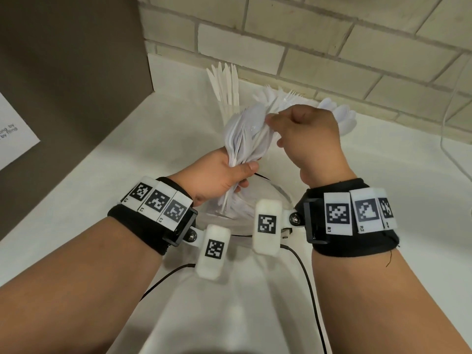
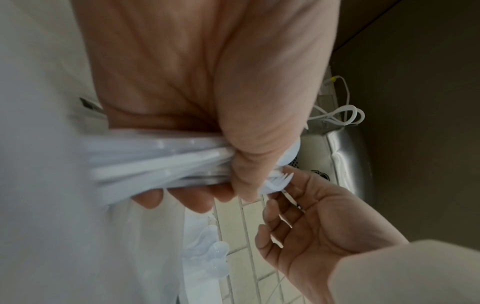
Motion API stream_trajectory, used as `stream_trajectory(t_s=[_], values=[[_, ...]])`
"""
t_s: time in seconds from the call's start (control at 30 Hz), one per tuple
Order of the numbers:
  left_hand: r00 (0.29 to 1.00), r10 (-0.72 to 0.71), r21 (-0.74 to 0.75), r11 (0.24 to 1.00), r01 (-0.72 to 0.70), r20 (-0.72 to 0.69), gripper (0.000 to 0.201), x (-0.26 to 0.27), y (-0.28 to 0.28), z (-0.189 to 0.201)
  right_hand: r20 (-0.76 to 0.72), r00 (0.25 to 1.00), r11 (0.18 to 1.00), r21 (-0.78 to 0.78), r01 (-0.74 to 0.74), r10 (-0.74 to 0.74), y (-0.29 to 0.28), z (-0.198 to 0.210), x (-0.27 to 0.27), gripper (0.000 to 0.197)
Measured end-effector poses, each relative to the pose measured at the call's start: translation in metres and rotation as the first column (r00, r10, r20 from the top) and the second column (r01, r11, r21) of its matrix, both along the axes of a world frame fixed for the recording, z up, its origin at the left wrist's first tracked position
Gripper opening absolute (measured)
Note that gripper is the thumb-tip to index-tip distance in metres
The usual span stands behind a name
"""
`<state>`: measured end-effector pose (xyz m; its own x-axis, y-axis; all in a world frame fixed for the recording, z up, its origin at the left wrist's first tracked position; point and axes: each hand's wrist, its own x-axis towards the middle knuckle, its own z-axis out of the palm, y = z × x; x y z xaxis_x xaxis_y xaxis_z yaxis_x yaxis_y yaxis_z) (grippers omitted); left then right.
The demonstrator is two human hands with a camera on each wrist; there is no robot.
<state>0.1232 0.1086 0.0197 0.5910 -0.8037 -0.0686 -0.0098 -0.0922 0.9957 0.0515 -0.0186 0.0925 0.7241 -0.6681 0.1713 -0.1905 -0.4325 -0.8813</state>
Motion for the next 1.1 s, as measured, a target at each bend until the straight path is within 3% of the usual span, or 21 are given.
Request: stream_trajectory(t_s=[0.13, 0.27, 0.33, 0.47, 0.63, 0.73, 0.8, 0.87, 0.97, 1.03, 1.1], values=[[0.999, 0.025, 0.044, 0.999, -0.027, 0.035, 0.027, 0.001, 0.000, -0.001, 0.124, 0.990, 0.996, 0.073, 0.050, -0.059, -0.002, 0.000, 0.004, 0.033], [0.998, 0.029, 0.064, 0.997, -0.032, 0.061, 0.013, 0.000, 0.000, 0.001, 0.078, 0.997, 0.998, 0.056, 0.003, -0.008, 0.002, -0.004, 0.005, 0.051], [0.997, 0.030, 0.080, 0.996, -0.036, 0.077, 0.004, -0.001, 0.000, 0.002, 0.067, 0.997, 1.000, 0.005, 0.022, -0.023, 0.003, -0.004, 0.007, 0.049], [0.995, 0.024, 0.100, 0.994, -0.033, 0.097, 0.004, -0.003, -0.001, 0.001, 0.139, 0.984, 0.992, -0.030, 0.121, -0.115, -0.005, -0.003, 0.014, 0.052], [0.996, 0.019, 0.096, 0.995, -0.028, 0.092, 0.003, -0.003, -0.001, 0.001, 0.056, 0.997, 0.998, 0.040, 0.054, -0.056, -0.004, -0.012, 0.016, 0.044], [0.996, -0.003, 0.103, 0.995, -0.006, 0.084, 0.004, -0.005, 0.001, 0.000, 0.248, 0.954, 0.979, 0.156, 0.131, -0.167, 0.000, 0.002, 0.013, 0.026], [1.000, -0.012, 0.087, 0.996, 0.010, 0.021, 0.018, -0.004, 0.001, -0.001, 0.482, 0.842, 0.955, 0.274, 0.117, -0.242, -0.002, 0.019, 0.006, 0.022], [0.999, 0.002, 0.063, 0.998, 0.001, -0.045, 0.032, -0.003, 0.001, -0.001, 0.603, 0.764, 0.955, 0.290, 0.054, -0.227, -0.001, 0.036, -0.002, 0.024], [0.999, 0.039, 0.045, 0.998, -0.038, -0.029, 0.032, -0.003, -0.001, 0.001, 0.486, 0.868, 0.990, 0.133, 0.041, -0.101, 0.005, 0.036, -0.006, 0.022], [0.998, 0.069, 0.049, 0.996, -0.069, -0.005, 0.030, -0.002, -0.003, 0.000, 0.293, 0.956, 0.999, -0.037, -0.008, 0.019, 0.013, 0.026, -0.006, 0.021], [0.997, 0.074, 0.036, 0.997, -0.073, -0.006, 0.030, -0.003, -0.004, 0.002, 0.085, 0.989, 0.976, -0.189, -0.106, 0.124, 0.020, 0.012, -0.005, 0.028]])
